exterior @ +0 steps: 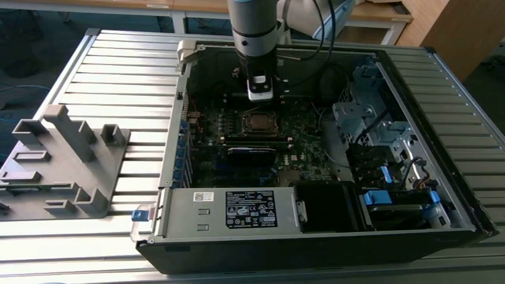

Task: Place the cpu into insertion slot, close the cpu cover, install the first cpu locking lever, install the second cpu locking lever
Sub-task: 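Install the first cpu locking lever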

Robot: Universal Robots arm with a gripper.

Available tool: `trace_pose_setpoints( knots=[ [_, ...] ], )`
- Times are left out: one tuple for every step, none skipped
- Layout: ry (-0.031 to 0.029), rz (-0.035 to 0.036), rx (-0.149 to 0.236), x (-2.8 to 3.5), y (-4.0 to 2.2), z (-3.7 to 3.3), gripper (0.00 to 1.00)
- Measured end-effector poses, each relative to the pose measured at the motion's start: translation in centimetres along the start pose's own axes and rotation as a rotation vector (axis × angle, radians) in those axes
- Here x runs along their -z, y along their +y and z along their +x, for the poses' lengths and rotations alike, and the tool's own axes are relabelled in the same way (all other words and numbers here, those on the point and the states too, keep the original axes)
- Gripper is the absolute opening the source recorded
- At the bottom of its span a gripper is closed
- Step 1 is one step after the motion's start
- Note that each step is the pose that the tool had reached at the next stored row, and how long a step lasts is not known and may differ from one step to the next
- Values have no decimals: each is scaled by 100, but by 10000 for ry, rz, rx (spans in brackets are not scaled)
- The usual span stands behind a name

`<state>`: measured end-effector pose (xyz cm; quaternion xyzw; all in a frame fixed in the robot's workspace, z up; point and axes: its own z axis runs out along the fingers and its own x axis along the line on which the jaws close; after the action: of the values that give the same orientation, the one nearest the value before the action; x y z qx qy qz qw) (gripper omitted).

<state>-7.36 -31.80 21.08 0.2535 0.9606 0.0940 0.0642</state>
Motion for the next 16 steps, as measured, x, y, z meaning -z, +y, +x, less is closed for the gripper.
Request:
trace_pose_setpoints(
  knots=[
    [-5,2,-22,-1,0,0,11],
    [-12,2,-51,-5,0,0,11],
    [-18,5,-78,-8,-1,1,11],
    [-22,6,-88,-10,-2,1,11],
    [-32,3,-89,-12,-3,2,11],
    [-58,-12,-85,-14,-3,2,11],
    [-66,-19,-83,-16,-3,2,11],
    [-67,-20,-83,-16,-3,2,11],
    [-69,-21,-82,-16,-3,2,11],
    [-70,-23,-82,-16,-3,2,11],
    [-86,-31,-80,-16,-3,2,11],
    [-87,-32,-80,-16,-3,2,11],
    [-111,-47,-75,-16,-3,2,11],
    [-136,-61,-71,-16,-3,2,11],
    [-137,-61,-71,-16,-3,2,11],
    [-137,-62,-71,-16,-3,2,11]
  ],
)
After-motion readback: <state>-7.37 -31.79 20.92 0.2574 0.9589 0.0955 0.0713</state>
